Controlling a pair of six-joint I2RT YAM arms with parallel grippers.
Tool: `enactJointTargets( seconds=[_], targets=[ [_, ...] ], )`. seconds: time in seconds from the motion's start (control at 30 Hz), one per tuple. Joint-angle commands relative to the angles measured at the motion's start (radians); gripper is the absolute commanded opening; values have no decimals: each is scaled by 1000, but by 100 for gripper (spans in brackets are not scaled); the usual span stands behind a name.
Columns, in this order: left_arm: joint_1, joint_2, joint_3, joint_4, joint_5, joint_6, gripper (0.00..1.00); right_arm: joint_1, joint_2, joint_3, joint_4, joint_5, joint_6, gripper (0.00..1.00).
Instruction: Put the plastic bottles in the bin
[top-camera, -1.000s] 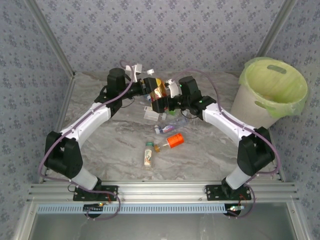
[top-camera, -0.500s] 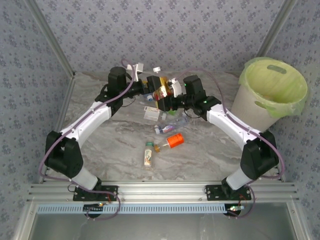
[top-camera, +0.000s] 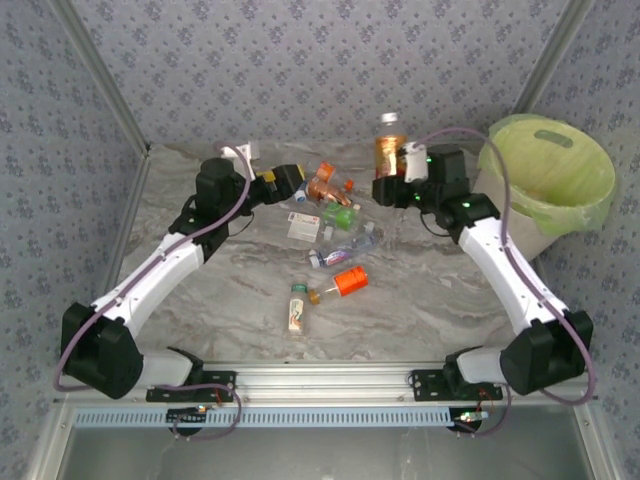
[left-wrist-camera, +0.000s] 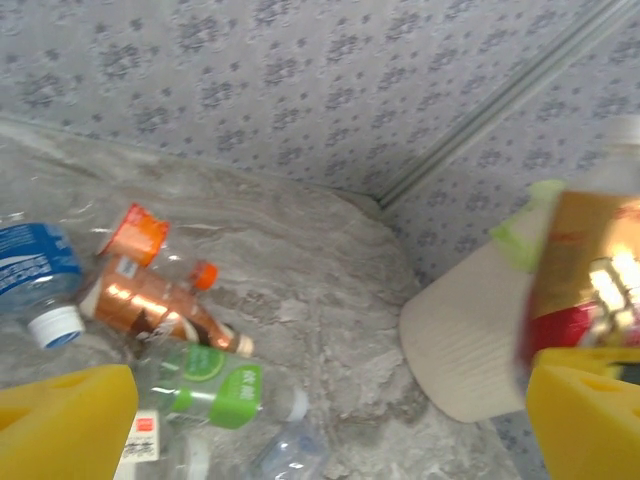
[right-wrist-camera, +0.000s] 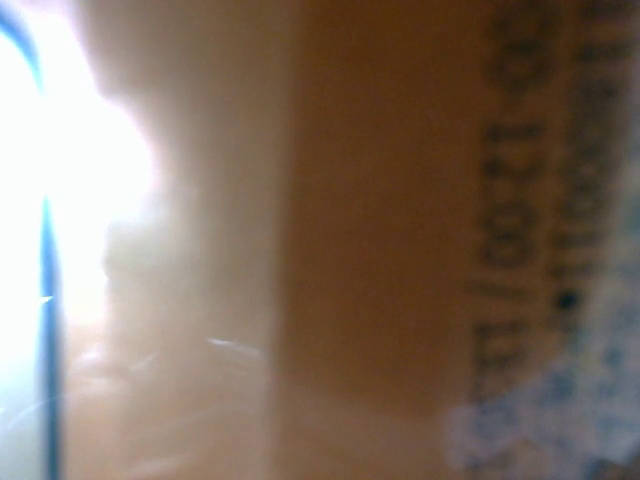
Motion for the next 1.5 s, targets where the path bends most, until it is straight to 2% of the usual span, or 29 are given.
enactJointTargets(
  seconds=[0.0,0.13,0.23,0.47,0.63,0.83,1.17,1.33,1.47],
  targets=[
    [7,-39,-34,-24,-83,18,100,-66,-45,67,-96,86,-52,60],
    [14,-62,-63,-37,-119,8,100,-154,-70,119,-121,159,-66,60],
    [15,-68,-71,-57,-156,-8,100,-218,-91,139,-82,219,-71,62],
    [16,-71,-79,-85,-164,-5,100,-358,-106,170,10,292,-41,62],
    [16,-80,-100,-80,-169,-5,100,-472,-90,167,68,311,-12,62],
    [17,-95,-124,-83,-169,-4,99,-581,-17,212,3,292,-10,65],
    [17,-111,-143,-112,-197,-3,99,-644,98,278,-120,230,-50,68],
    [18,-111,-143,-137,-211,-10,99,-643,118,291,-149,216,-44,84],
    [20,-106,-145,-163,-218,-19,99,-643,99,303,-157,248,-39,88]
  ],
)
